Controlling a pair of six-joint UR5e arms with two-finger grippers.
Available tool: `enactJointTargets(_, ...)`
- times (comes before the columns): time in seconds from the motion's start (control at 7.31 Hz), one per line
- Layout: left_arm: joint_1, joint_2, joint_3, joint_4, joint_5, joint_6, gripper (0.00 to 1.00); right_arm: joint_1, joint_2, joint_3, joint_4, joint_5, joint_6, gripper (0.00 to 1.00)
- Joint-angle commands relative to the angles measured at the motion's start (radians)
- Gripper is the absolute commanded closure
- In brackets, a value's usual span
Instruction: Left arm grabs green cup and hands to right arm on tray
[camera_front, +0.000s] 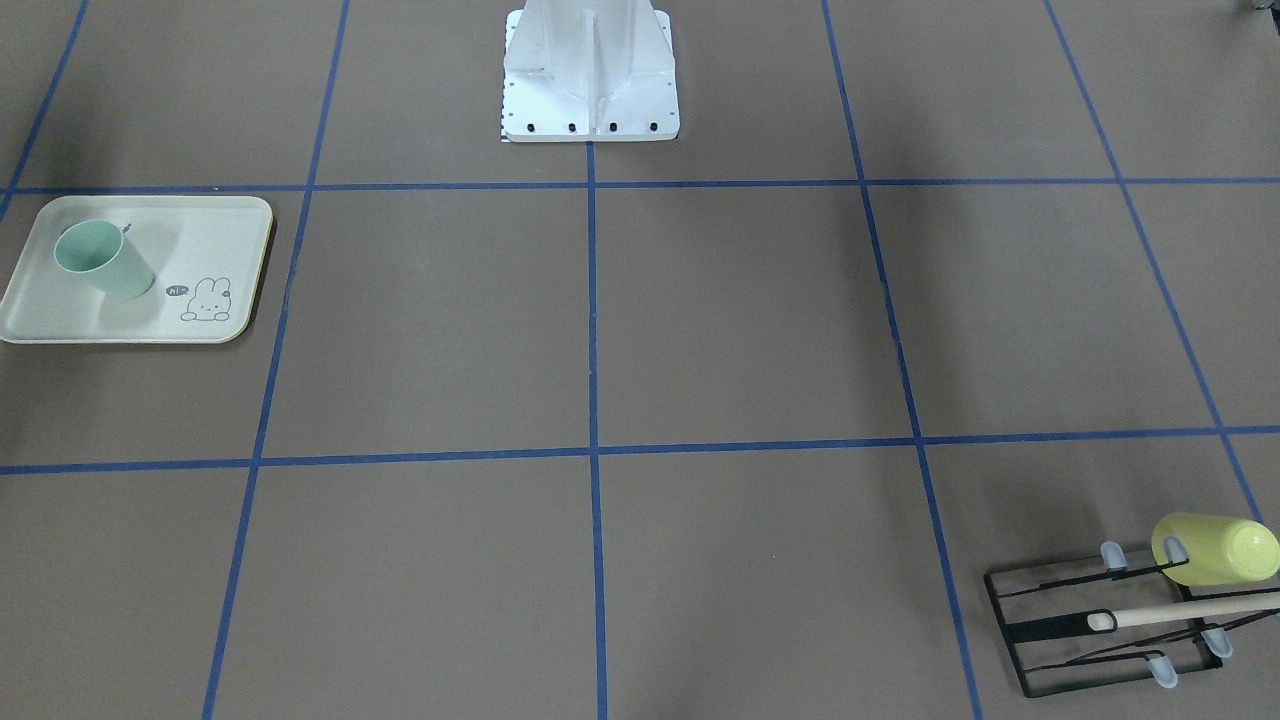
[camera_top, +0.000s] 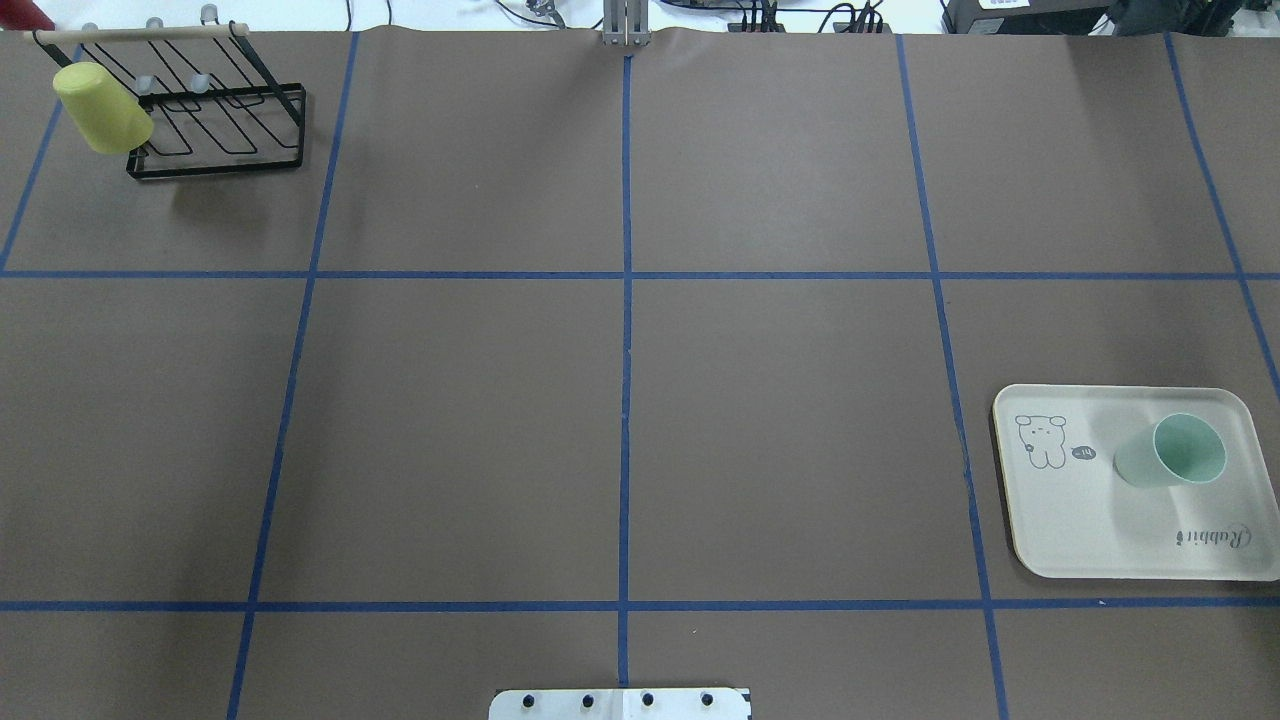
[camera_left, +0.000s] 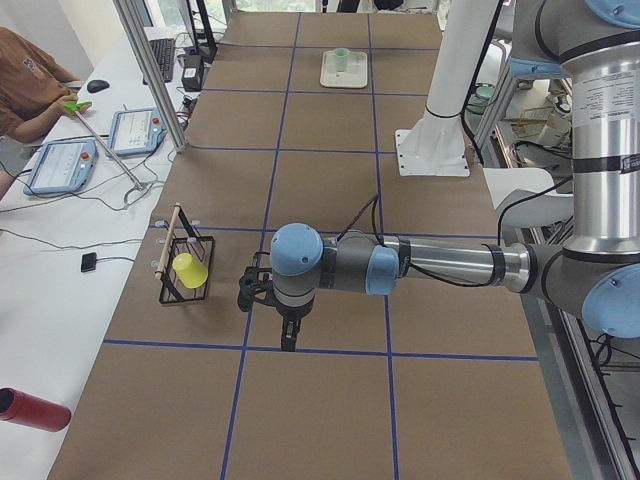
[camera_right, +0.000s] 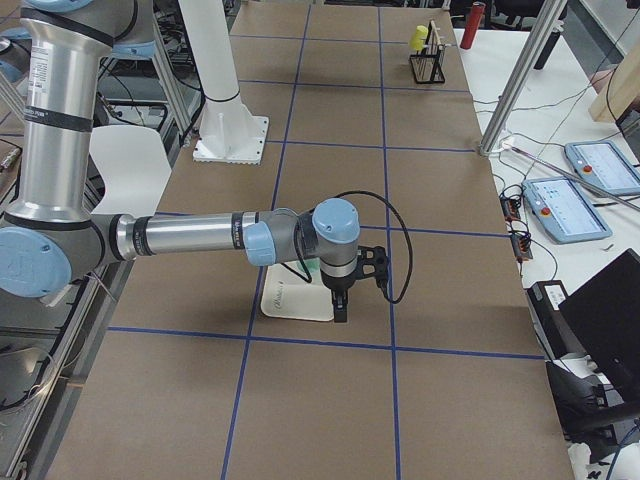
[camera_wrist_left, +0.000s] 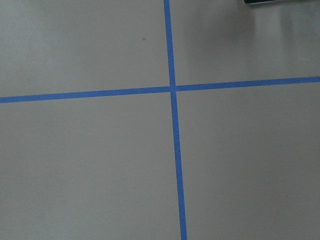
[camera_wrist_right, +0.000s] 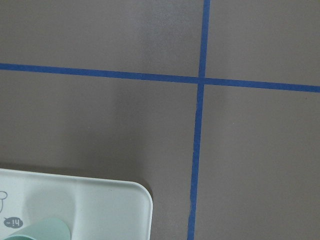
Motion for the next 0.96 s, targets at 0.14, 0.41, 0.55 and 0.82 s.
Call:
enactJointTargets(0.14,0.0,0.0,0.002,0.001,0.0,0.0,0.0,0.0,0.005,0.002,-0.001,-0.003,-0.004,0.0)
enactJointTargets(0.41,0.0,0.0,0.0,0.001,0.0,0.0,0.0,0.0,0.01,0.001,-0.001,-0.004,-0.006,0.0)
enactJointTargets(0.55,0.0,0.0,0.0,0.001,0.0,0.0,0.0,0.0,0.01,0.001,-0.001,-0.004,-0.006,0.0)
enactJointTargets(0.82,0.0,0.0,0.0,0.001,0.0,0.0,0.0,0.0,0.008,0.004,-0.001,-0.03,-0.006,0.0)
